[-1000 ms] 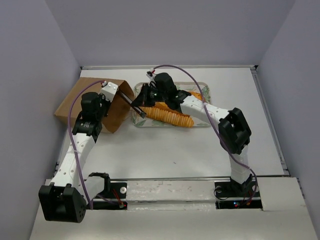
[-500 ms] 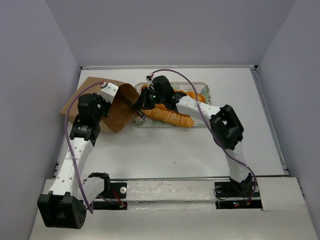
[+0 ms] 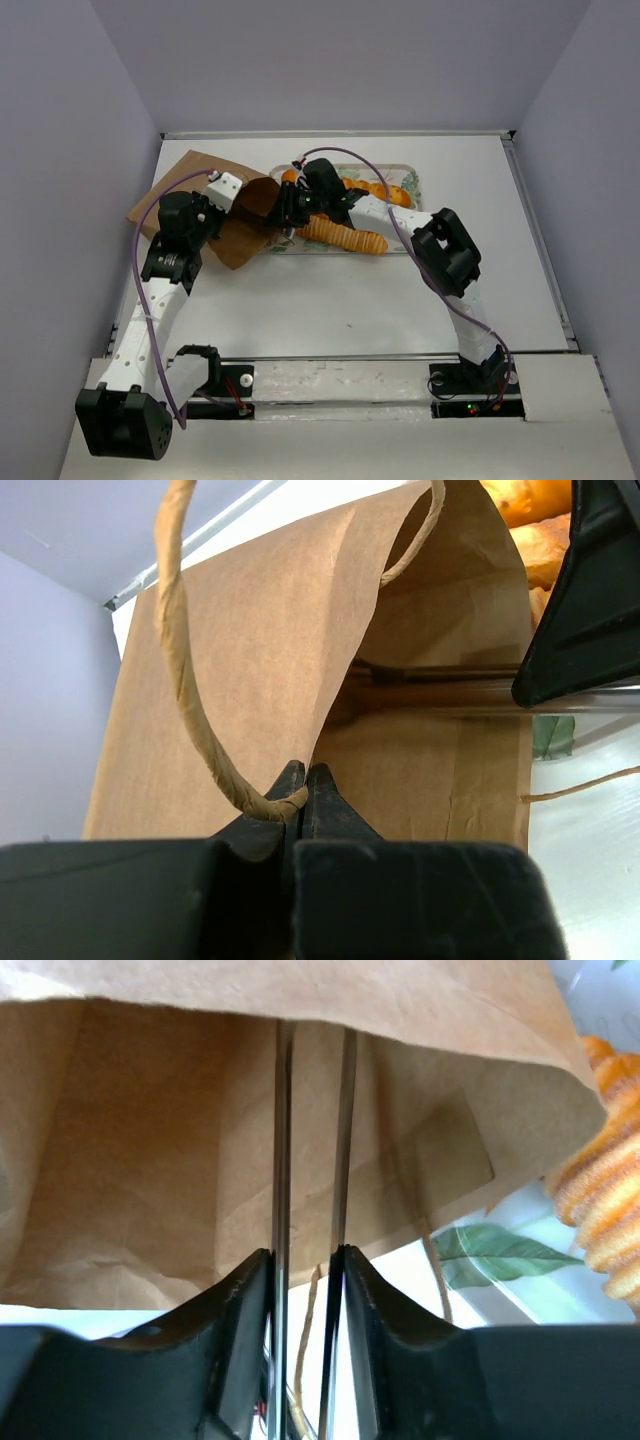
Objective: Take the fake bread out of the paper bag
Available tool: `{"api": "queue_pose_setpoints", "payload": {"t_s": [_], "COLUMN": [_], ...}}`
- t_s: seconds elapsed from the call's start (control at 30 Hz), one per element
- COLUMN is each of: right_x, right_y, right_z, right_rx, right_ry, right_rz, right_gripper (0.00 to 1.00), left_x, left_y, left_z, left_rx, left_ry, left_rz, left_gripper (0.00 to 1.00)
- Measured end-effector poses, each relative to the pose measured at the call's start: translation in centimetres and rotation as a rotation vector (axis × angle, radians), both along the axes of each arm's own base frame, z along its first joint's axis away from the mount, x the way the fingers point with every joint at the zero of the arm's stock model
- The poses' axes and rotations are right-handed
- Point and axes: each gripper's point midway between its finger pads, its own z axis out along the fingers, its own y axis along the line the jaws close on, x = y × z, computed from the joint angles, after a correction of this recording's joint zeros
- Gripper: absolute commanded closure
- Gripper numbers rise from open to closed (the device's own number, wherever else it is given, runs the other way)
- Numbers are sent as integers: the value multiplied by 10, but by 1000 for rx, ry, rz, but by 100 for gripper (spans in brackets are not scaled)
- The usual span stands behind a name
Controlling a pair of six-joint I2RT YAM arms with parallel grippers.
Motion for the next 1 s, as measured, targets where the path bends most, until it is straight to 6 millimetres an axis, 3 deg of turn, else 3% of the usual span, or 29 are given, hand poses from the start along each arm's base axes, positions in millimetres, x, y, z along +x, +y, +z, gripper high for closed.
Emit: {"api": "queue_pose_setpoints", "payload": {"t_s": [0.13,0.27,0.4,0.77,1.0], "right_x": [-1,3,5,-1,-3], "right_y": [-3,-8,-10,-6,0], "right_z": [-4,-3,-8,-54,-61], "right_rx": [1,11,9,-39,-42], "right_ry": [30,58,82,190,205], "right_rz": [-4,-16,-22,22,50], "right_gripper": [54,62,61,57,56], "left_x": [1,2,3,8,24], "left_y": [-1,-1,-2,-5,-13], "left_z": [-3,-7,-11,-15,-18], "left_rx": [0,-1,0,-32,-94], "left_ry": [11,23,34,46,46], "left_rz": [-3,-6,-7,6,42], "left_gripper": [100,100,100,100,100]}}
